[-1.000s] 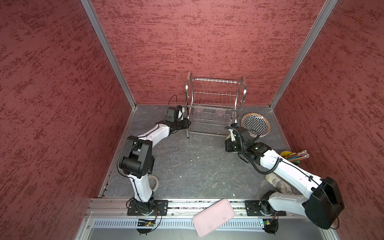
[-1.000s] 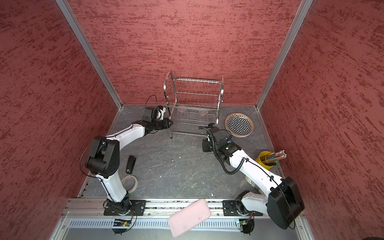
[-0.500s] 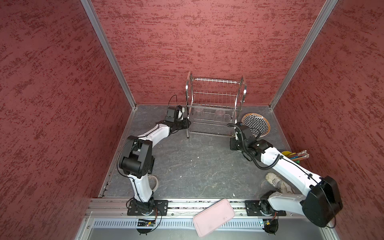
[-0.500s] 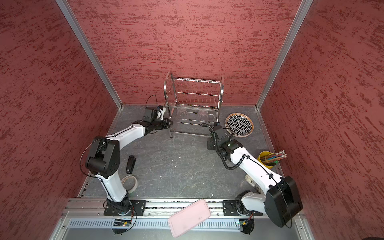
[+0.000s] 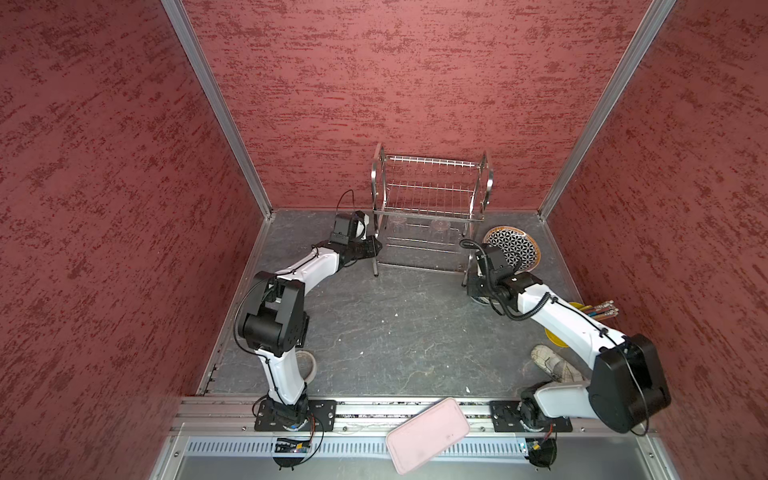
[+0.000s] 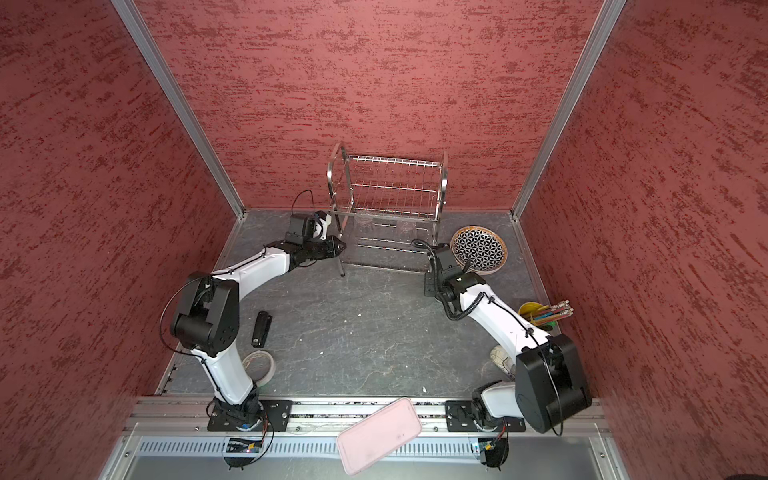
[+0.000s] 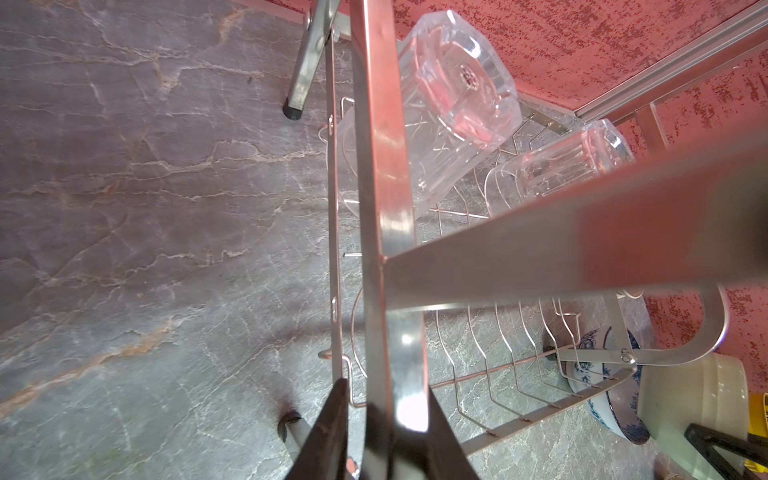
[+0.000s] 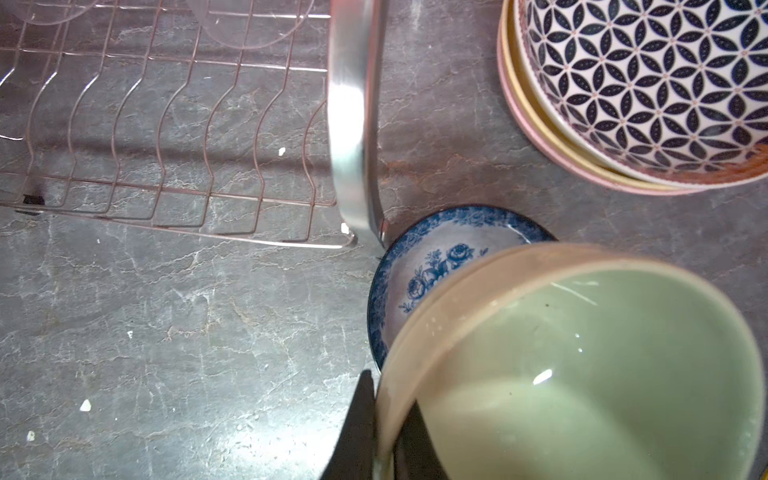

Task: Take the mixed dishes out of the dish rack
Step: 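Carry the pale green bowl toward the blue-and-white bowl on the table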

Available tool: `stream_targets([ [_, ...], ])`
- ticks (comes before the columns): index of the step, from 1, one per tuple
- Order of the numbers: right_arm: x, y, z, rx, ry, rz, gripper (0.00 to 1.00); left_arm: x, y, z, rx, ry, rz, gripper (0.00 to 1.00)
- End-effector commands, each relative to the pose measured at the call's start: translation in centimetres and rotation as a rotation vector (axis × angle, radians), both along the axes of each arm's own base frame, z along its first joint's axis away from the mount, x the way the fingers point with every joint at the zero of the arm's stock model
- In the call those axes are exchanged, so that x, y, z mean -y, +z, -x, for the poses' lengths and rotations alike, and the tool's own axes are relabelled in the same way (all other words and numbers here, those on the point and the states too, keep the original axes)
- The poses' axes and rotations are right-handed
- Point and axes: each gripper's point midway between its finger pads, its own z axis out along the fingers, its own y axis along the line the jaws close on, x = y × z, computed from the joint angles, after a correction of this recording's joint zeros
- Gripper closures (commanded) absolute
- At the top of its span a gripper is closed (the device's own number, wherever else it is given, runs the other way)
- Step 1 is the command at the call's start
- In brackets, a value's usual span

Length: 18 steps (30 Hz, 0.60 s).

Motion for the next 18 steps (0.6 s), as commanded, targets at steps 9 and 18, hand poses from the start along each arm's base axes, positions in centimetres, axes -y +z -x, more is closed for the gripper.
stream_targets([
  [9, -0.2, 0.5, -3.3, 0.035, 0.021, -0.019, 1.0, 0.3, 1.7, -0.1, 0.038, -0.012, 0.006, 0.73],
  [18, 0.3, -1.7, -3.5, -0.024, 0.022, -0.011, 1.0, 0.3, 1.6, -0.1, 0.036, -0.012, 0.006, 0.73],
])
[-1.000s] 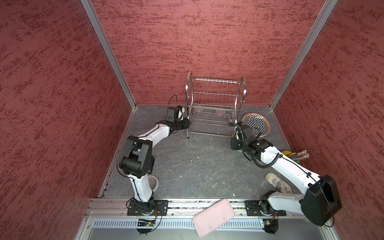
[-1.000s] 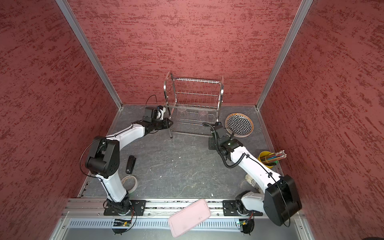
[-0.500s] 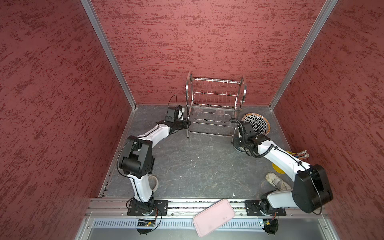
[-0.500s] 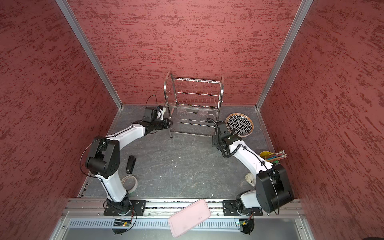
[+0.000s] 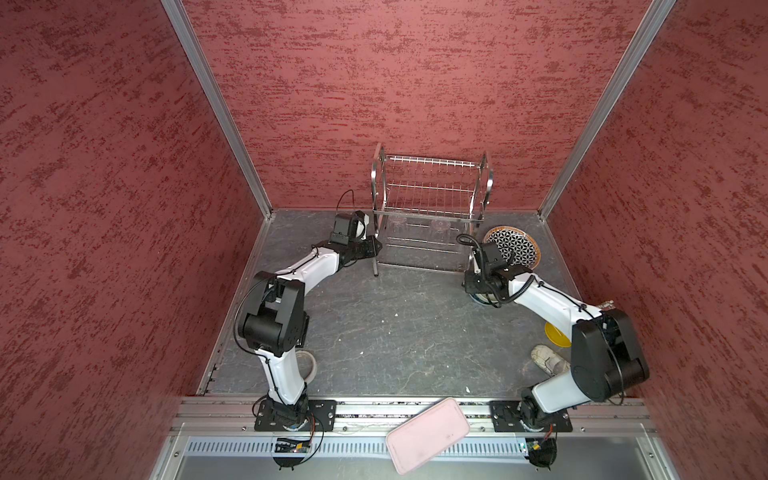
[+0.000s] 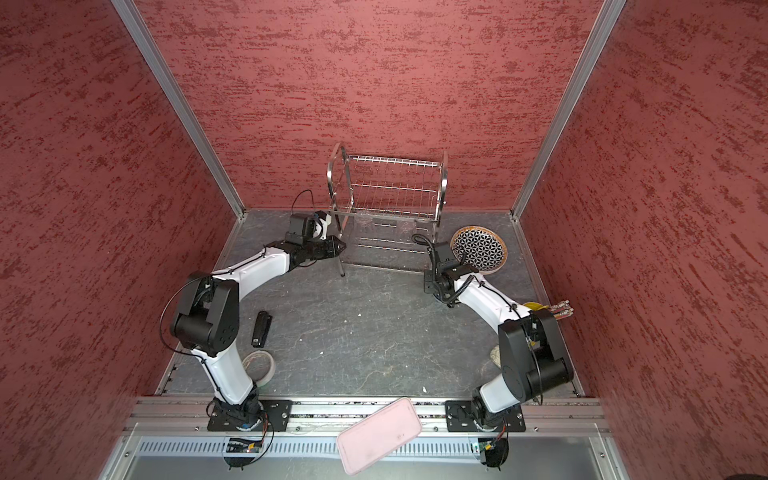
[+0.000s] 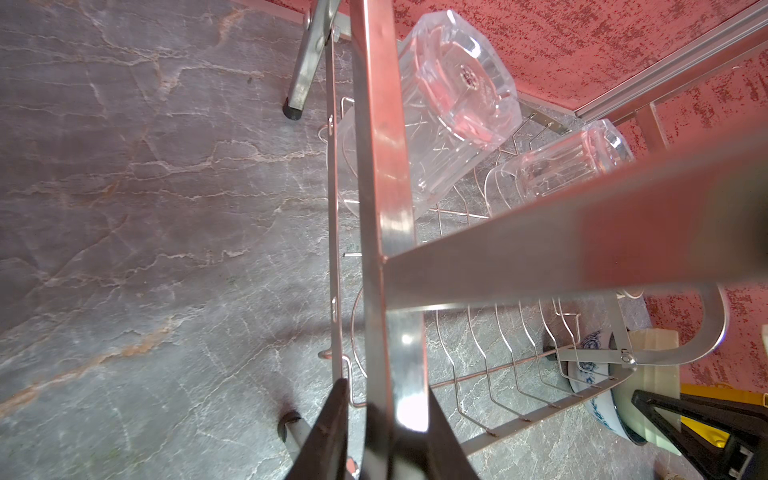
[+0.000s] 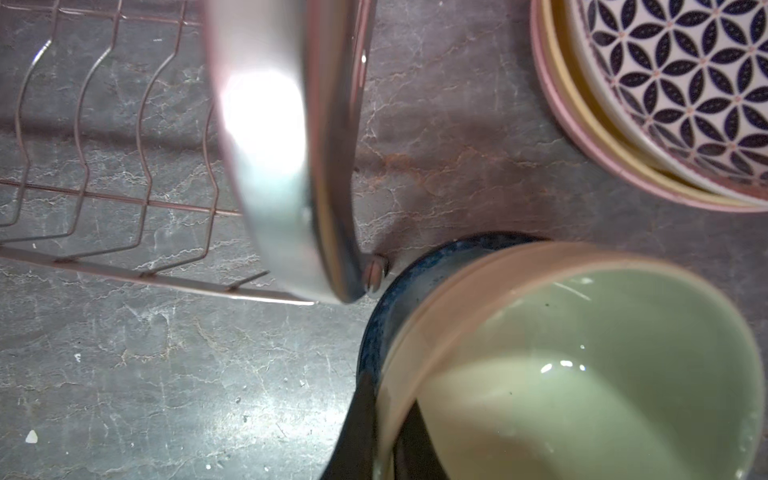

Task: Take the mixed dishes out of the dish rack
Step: 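Carry the pale green bowl toward the blue-and-white bowl on the table, then lower the pale green bowl into the blue-and-white bowl and open the right gripper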

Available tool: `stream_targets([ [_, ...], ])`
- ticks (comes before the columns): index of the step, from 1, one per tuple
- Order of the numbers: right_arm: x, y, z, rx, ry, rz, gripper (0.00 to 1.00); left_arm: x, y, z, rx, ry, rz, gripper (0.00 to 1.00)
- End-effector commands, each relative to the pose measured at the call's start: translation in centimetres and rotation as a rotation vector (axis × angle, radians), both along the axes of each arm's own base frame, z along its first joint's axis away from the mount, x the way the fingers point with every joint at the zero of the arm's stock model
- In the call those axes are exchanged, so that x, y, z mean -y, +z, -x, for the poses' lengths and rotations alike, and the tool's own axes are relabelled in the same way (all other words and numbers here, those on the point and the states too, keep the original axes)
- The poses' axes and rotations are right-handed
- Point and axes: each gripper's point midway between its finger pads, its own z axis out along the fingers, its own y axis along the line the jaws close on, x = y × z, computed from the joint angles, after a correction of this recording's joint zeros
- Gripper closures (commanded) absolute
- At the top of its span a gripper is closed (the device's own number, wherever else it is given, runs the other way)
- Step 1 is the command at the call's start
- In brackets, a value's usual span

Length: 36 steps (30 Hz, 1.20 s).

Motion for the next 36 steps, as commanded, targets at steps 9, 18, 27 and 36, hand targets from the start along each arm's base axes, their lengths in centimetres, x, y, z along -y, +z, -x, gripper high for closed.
stream_targets([
  [9, 0.3, -0.3, -1.7, 0.014, 0.007, -0.003, 1.0, 0.2, 1.8, -0.2, 0.039, -0.008, 0.003, 0.73],
  [18, 0.6, -0.9, -1.5, -0.01, 0.005, 0.017, 0.77, 0.1, 1.5, -0.1, 0.034, -0.005, -0.002, 0.73],
  [27, 0.8, 0.5, -1.5, -0.003, 0.008, 0.019, 0.62, 0.0, 1.5, 0.0, 0.033, -0.002, -0.004, 0.73],
  [36, 0.3, 2.6, 0.6, 0.017, 0.038, -0.041, 0.6, 0.0, 1.4, 0.1, 0.032, 0.0, -0.004, 0.73],
])
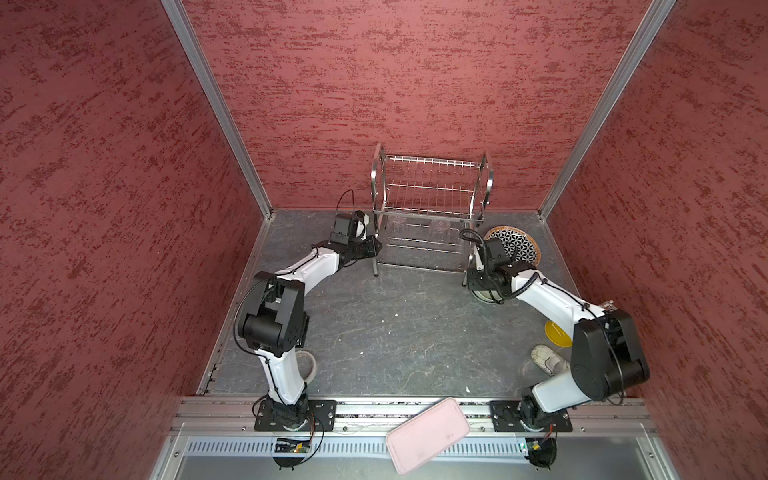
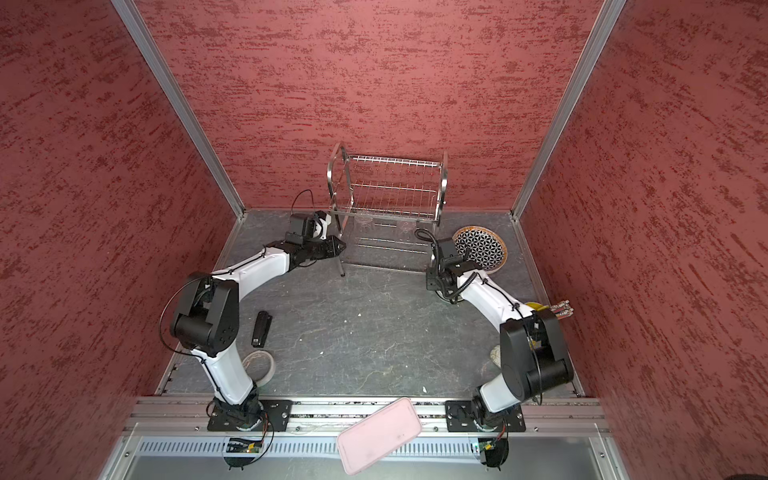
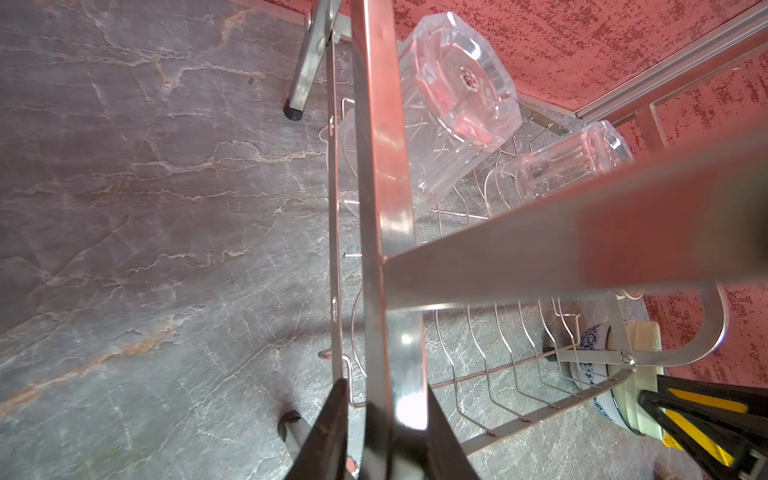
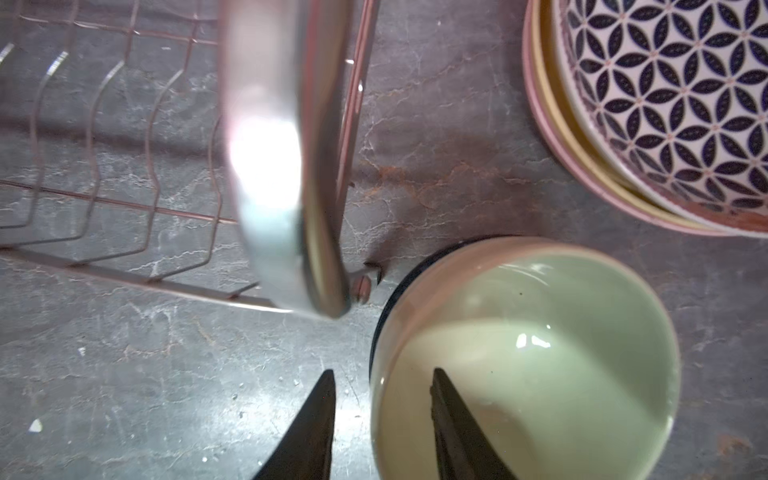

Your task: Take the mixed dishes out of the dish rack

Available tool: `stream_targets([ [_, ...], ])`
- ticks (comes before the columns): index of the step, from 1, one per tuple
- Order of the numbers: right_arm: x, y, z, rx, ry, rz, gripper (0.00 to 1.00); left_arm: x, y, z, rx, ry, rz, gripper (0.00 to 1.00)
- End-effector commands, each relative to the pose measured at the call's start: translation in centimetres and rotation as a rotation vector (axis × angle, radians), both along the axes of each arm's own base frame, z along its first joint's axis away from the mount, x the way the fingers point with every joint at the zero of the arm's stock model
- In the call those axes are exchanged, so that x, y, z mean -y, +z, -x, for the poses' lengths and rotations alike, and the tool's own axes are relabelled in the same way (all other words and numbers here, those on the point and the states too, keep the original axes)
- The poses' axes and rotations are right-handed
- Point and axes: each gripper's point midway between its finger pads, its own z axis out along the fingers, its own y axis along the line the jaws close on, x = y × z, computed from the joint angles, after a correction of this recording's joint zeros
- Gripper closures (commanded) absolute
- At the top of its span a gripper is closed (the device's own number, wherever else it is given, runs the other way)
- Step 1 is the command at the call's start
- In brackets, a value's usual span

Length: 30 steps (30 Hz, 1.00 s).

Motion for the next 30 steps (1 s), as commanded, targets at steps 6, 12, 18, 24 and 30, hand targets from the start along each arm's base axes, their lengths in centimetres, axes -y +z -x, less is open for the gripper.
stream_targets([
  [6, 0.9, 2.2, 2.3, 0.029, -0.029, -0.043, 0.72, 0.0, 1.4, 0.2, 0.033, -0.004, -0.001, 0.73],
  [12, 2.3, 2.0, 2.8, 0.063, -0.107, -0.107, 0.75, 0.1, 1.5, 0.2, 0.037, -0.008, 0.0, 0.73],
  [18, 7.9, 0.8, 2.5, 0.062, -0.297, -0.132, 0.72, 0.1, 1.6, 0.2, 0.041, -0.013, 0.007, 0.73],
  [24, 9.1, -0.9, 1.7, 0.043, -0.354, -0.204, 0.73, 0.2, 1.6, 0.2, 0.041, -0.016, 0.012, 0.73],
  [30, 10.1, -1.3, 1.1, 0.046, -0.376, -0.23, 0.76, 0.1, 1.8, 0.2, 0.046, -0.013, 0.013, 0.73],
])
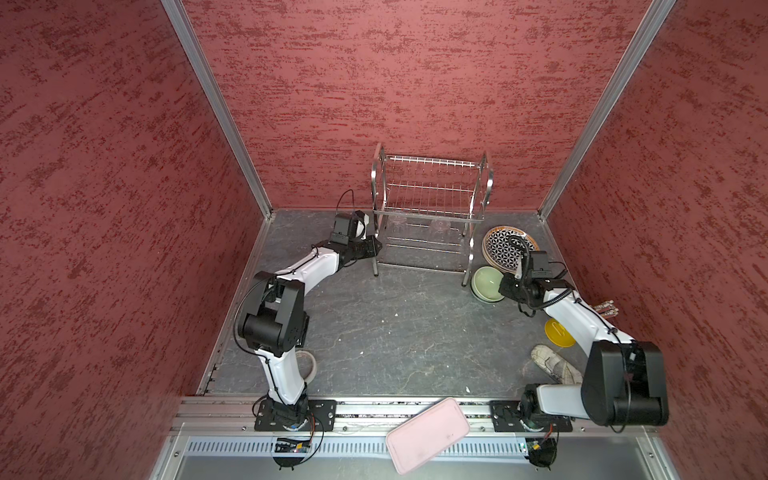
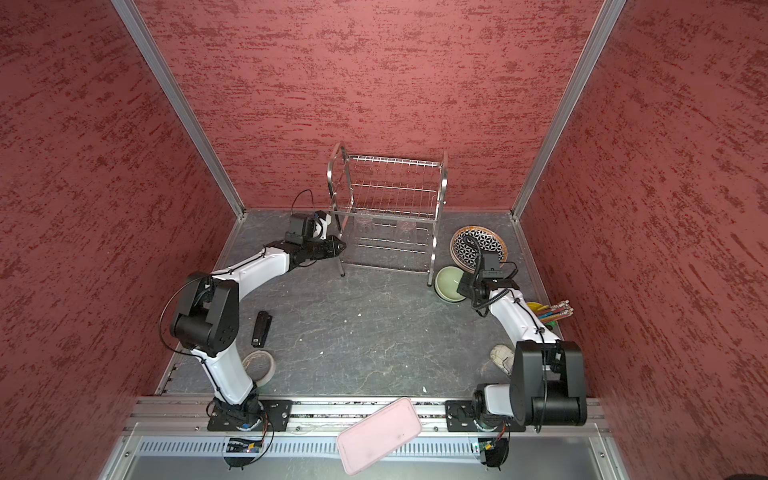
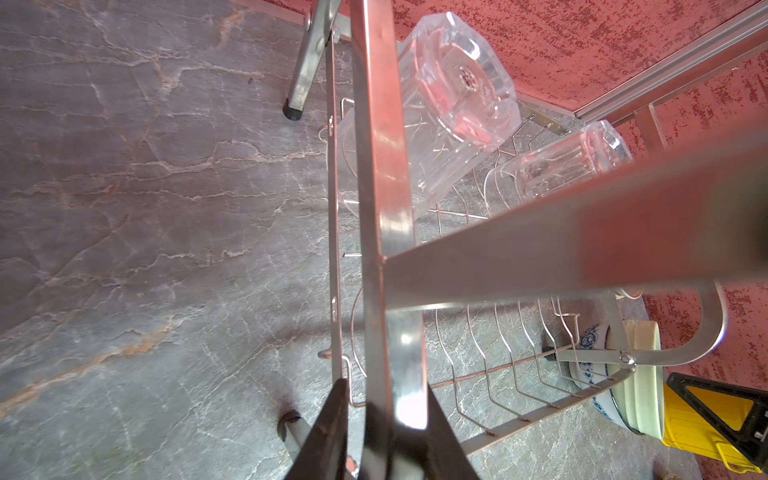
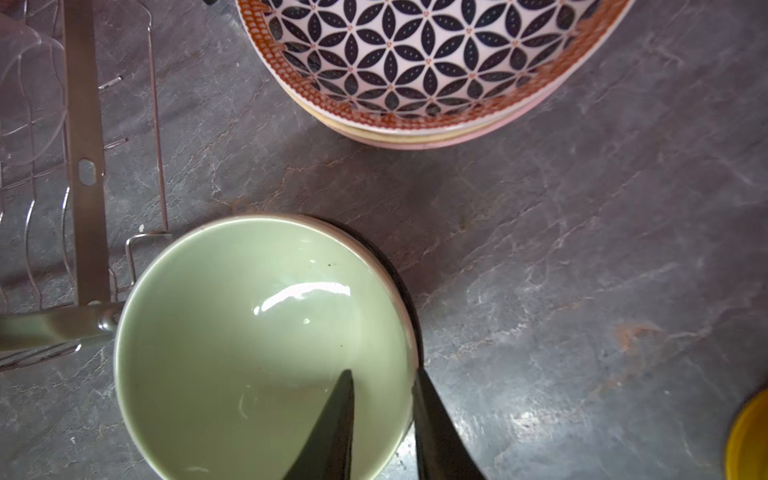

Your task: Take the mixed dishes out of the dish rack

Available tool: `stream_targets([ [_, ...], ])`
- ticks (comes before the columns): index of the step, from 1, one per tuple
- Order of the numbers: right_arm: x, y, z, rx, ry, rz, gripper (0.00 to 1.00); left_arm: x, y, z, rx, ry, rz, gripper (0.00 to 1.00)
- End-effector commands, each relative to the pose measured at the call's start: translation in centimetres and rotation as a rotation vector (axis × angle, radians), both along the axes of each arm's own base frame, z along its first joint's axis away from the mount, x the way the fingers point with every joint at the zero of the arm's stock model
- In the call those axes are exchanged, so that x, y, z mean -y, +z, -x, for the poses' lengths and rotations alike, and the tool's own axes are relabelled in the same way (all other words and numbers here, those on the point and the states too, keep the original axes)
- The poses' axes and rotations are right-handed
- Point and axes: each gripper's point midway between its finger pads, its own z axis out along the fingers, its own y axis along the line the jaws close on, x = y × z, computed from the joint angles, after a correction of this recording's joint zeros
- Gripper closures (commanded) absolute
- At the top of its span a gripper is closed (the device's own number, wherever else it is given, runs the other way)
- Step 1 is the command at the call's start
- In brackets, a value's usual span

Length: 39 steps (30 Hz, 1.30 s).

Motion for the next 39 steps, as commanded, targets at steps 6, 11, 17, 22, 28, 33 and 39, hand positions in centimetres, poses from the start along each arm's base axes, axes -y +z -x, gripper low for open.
stream_targets([
  [6, 1.2, -0.1, -1.6, 0.039, -0.024, -0.062, 0.8, 0.0, 1.8, 0.1, 0.045, -0.011, 0.012, 0.73],
  [11, 0.8, -0.3, -1.8, 0.045, -0.01, -0.093, 0.82, -0.1, 1.7, 0.0, 0.043, -0.008, 0.012, 0.72],
  [17, 0.4, -1.2, -1.8, 0.033, 0.002, -0.115, 0.93, -0.1, 1.6, -0.1, 0.038, -0.006, 0.01, 0.72],
  [22, 0.7, -0.8, -1.8, 0.027, 0.001, -0.094, 1.0, -0.1, 1.7, -0.1, 0.039, -0.004, 0.009, 0.72],
  [28, 1.2, 0.7, -1.9, 0.034, 0.0, -0.055, 1.0, -0.1, 1.6, -0.1, 0.038, -0.003, 0.009, 0.72],
  [33, 1.3, 2.0, -1.9, 0.048, 0.004, -0.049, 1.0, -0.1, 1.5, -0.1, 0.035, -0.003, 0.011, 0.72],
  [39, 1.3, 0.3, -1.1, 0.014, 0.0, -0.047, 0.74, 0.0, 1.6, 0.0, 0.038, -0.006, 0.012, 0.72],
])
